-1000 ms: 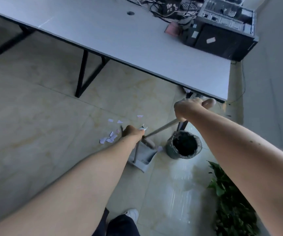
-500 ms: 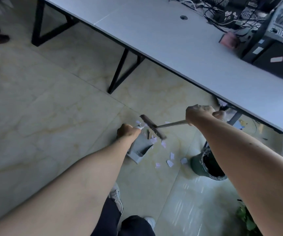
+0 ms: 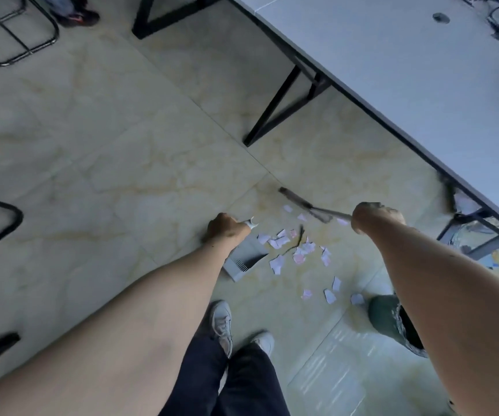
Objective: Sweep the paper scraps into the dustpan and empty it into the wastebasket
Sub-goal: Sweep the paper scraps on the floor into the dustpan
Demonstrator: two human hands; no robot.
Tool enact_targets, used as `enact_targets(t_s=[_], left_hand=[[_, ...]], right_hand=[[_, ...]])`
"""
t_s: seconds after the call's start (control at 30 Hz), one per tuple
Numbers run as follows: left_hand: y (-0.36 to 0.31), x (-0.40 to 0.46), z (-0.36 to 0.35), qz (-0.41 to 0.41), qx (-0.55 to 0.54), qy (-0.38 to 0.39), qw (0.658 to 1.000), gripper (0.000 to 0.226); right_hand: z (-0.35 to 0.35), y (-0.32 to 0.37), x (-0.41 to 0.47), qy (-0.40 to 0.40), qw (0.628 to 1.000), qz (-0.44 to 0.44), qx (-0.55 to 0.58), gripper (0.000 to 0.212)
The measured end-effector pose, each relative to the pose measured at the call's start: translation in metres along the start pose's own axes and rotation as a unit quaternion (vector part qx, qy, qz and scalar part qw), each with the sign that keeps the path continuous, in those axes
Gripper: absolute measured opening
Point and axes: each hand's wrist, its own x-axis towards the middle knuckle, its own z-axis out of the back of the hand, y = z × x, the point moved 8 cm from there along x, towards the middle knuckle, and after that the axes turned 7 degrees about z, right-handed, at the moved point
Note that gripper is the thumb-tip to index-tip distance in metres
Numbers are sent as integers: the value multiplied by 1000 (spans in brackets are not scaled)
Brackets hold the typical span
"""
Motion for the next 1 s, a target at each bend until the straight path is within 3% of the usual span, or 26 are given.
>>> enact_targets(t_s=[0.17,0.5,0.63,0.77,1.0], left_hand=[[7,9,0,-9,7,-5,1000,30],[-8,15,-21,-35,36,-1,999,49],[-13,13,-35,-62,76,5,995,21],[-18,23,-37,-88,89,-19,992,41],[-20,26,-41,-101,102,-17,989,27]], right_hand=[[-19,5,18,-15,1000,9,1,43],[-48,-7,44,-21,999,12,36,44],[-60,-8,54,-17,999,10,47,44],[-75,-5,65,-2,998,5,59,47],[-108,5,73,12,997,29,69,49]])
